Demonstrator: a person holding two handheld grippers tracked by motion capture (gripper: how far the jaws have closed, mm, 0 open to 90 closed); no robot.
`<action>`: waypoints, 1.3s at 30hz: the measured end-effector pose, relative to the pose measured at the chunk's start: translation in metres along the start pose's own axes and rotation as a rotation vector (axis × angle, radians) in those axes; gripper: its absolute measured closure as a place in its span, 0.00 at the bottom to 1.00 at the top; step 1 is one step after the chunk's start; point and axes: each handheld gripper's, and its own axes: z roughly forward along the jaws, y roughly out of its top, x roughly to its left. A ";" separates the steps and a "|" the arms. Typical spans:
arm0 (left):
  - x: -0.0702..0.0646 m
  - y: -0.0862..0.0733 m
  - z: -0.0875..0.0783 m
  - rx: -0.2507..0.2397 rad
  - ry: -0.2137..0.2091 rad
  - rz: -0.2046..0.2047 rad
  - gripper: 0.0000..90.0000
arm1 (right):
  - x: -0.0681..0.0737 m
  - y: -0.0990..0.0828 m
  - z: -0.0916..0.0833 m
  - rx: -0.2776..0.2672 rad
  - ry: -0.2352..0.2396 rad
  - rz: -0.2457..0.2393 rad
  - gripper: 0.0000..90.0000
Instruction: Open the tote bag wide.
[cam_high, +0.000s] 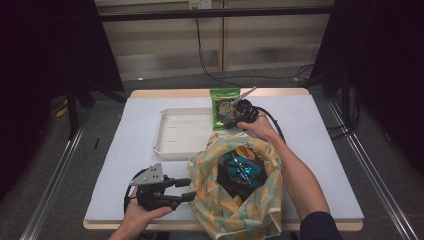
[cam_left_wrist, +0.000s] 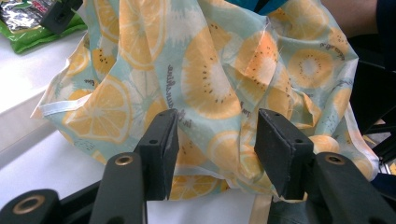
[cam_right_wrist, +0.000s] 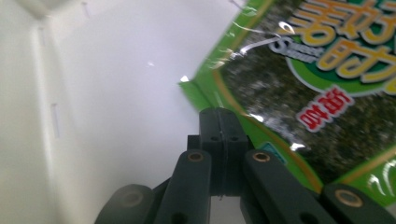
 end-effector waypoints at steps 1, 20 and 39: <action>0.000 0.000 0.000 0.000 0.000 0.000 0.54 | 0.000 0.000 0.000 0.000 0.000 0.000 1.00; 0.001 -0.001 -0.001 0.000 0.004 -0.001 0.55 | -0.011 0.016 0.005 -0.026 -0.135 0.101 1.00; 0.000 -0.001 -0.002 0.002 0.006 0.005 0.55 | -0.012 0.029 0.011 -0.076 -0.197 0.132 1.00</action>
